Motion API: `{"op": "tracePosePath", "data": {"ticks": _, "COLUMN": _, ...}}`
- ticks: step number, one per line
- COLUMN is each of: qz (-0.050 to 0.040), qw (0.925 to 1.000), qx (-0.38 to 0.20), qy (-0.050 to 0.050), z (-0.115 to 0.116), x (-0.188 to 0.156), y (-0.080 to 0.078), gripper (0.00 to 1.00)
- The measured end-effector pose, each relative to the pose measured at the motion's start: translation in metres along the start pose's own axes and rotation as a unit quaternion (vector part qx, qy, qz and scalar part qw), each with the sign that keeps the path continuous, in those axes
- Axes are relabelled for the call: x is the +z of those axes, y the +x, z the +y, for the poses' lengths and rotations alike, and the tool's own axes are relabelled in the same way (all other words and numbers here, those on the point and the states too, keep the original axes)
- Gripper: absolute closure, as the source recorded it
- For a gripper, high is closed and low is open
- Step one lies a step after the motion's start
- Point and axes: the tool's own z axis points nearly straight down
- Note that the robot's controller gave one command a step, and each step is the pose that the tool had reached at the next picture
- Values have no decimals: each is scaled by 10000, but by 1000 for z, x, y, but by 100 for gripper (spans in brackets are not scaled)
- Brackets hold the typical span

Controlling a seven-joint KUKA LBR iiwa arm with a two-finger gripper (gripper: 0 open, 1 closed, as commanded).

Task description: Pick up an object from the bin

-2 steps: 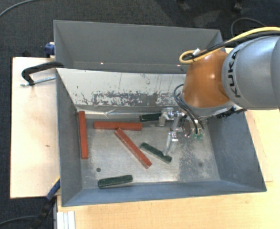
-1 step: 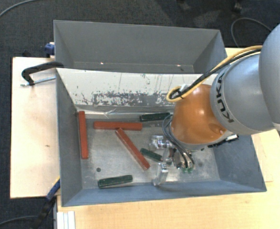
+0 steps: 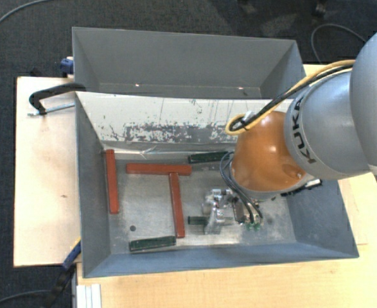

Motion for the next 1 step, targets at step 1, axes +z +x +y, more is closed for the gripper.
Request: {"op": "tracePosePath", "data": {"ticks": 1, "qz": -63, "qw": 10000, "qx": 8, "qy": 6, "z": -30, "x": -130, "y": -4, "gripper": 100}}
